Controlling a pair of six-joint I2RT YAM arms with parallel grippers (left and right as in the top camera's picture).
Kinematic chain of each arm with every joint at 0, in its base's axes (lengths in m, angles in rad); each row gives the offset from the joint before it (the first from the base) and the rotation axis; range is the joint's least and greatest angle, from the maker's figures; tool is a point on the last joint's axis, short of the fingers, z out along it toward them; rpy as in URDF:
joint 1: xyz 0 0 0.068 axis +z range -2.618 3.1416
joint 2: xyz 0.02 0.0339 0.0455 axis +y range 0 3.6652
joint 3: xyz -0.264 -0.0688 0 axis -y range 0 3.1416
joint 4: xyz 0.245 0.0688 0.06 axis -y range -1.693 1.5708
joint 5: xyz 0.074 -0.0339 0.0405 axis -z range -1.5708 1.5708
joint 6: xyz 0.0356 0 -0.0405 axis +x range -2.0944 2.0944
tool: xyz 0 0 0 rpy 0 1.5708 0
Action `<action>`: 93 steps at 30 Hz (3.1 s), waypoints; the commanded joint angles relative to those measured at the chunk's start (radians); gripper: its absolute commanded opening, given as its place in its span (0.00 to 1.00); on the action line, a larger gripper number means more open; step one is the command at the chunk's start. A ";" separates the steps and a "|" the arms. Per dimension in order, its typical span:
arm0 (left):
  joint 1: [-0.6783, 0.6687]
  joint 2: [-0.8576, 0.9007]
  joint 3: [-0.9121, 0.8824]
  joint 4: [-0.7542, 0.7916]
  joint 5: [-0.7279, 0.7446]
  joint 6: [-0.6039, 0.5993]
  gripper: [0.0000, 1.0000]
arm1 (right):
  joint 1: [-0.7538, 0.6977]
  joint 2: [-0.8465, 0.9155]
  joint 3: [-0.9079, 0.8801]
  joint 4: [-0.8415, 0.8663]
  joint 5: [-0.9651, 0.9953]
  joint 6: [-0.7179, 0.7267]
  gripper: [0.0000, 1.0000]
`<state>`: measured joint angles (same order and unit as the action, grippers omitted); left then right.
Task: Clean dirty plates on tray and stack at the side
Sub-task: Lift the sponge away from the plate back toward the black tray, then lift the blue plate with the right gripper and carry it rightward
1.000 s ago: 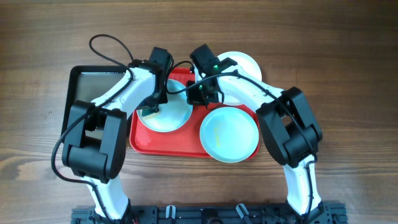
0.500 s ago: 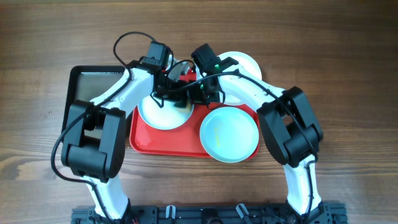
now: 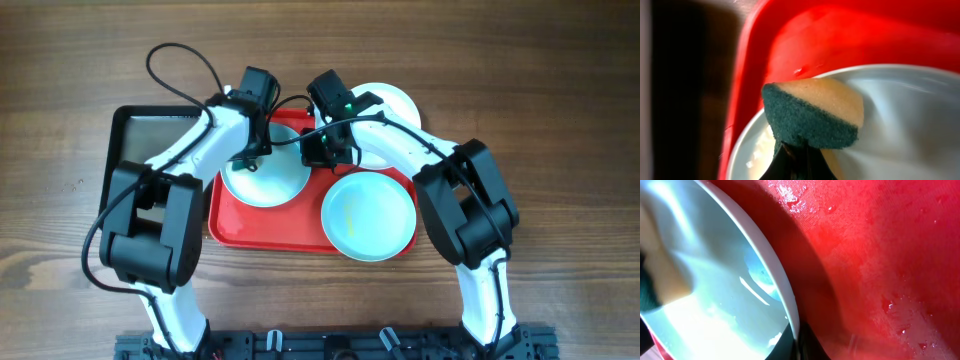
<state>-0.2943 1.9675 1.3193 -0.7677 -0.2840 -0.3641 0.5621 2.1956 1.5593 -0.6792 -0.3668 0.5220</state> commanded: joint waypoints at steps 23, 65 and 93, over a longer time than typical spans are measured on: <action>0.173 0.011 0.438 -0.378 0.172 -0.059 0.04 | 0.045 -0.008 0.041 -0.087 0.164 0.000 0.04; 0.173 0.011 0.438 -0.340 0.172 -0.060 0.04 | 0.591 -0.397 0.041 -0.256 1.888 -0.035 0.04; 0.195 0.011 0.438 -0.340 0.172 -0.060 0.04 | 0.463 -0.397 0.035 -0.298 1.030 -0.051 0.04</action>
<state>-0.1211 1.9823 1.7660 -1.1103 -0.1211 -0.4068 1.0992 1.8282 1.5867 -0.9554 1.0737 0.4686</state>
